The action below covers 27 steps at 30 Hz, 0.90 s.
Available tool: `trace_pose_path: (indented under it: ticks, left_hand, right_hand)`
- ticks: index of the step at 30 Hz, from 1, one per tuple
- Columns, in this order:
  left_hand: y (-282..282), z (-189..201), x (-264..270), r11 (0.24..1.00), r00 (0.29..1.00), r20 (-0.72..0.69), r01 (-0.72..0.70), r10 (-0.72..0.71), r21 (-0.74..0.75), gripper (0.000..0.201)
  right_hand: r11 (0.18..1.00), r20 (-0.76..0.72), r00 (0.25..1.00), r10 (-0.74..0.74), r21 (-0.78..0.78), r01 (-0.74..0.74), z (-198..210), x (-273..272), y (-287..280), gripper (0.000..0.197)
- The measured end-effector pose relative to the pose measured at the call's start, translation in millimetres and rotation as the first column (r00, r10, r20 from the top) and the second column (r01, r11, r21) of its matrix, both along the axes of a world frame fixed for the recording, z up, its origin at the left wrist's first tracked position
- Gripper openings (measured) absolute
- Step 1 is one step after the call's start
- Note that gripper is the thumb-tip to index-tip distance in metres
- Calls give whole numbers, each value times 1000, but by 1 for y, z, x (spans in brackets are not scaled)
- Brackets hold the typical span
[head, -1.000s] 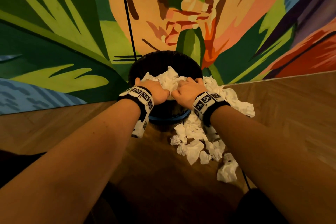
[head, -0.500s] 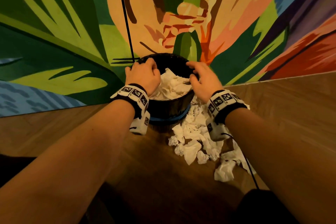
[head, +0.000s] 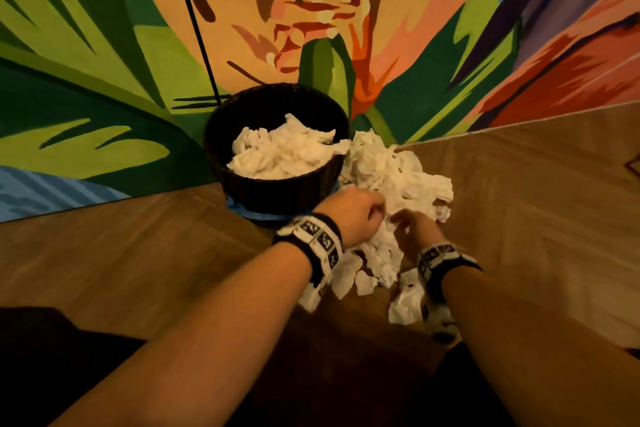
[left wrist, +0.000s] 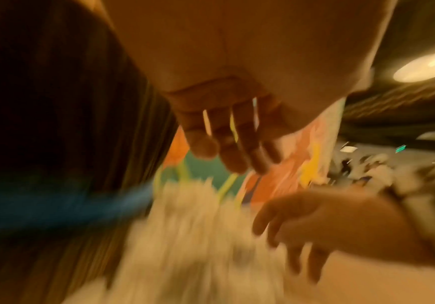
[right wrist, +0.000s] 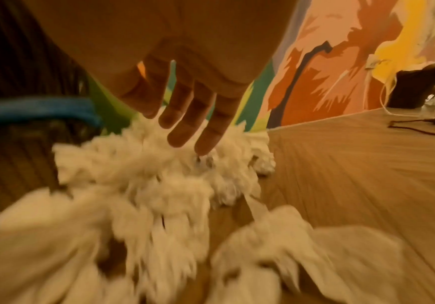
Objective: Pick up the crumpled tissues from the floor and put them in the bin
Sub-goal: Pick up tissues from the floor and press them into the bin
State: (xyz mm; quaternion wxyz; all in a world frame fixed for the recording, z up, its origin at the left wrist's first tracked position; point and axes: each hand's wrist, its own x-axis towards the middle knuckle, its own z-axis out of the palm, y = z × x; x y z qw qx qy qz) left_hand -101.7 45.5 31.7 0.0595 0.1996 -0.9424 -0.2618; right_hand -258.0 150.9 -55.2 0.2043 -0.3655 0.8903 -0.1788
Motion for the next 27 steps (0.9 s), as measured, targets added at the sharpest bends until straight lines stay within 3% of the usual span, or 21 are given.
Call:
trace_pose_path:
  ticks: [2, 6, 10, 14, 18, 20, 22, 27]
  left_hand:
    - [8, -47, 9, 995, 991, 126, -51, 39, 89, 22]
    - [21, -123, 36, 972, 942, 328, -133, 64, 193, 21]
    - [35, -152, 42, 970, 927, 375, -94, 4, 223, 41]
    - [40, -160, 39, 966, 914, 406, -97, -8, 238, 32]
    - [38, -159, 43, 948, 945, 286, -225, 157, 226, 23]
    - [35, -154, 47, 923, 949, 218, -283, 230, 262, 22]
    - [29, -150, 51, 893, 932, 199, -352, 304, 282, 25]
    - [19, -143, 60, 813, 855, 232, -516, 465, 271, 16]
  right_hand:
    - [987, 32, 996, 83, 138, -86, -17, 16, 15, 22]
    - [959, 146, 978, 150, 218, -179, -42, 48, 29, 28]
    - [845, 282, 913, 295, 368, -387, -67, 69, 31, 52]
    - [800, 241, 898, 367, 410, -437, -84, 76, 25, 44]
    - [876, 192, 943, 273, 356, -326, -92, 75, 25, 22]
    - [937, 182, 971, 153, 286, -201, -95, 72, 30, 25]
    - [965, 197, 976, 87, 227, -132, -95, 72, 32, 30]
    - [983, 184, 974, -130, 149, 103, -85, 71, 32, 16]
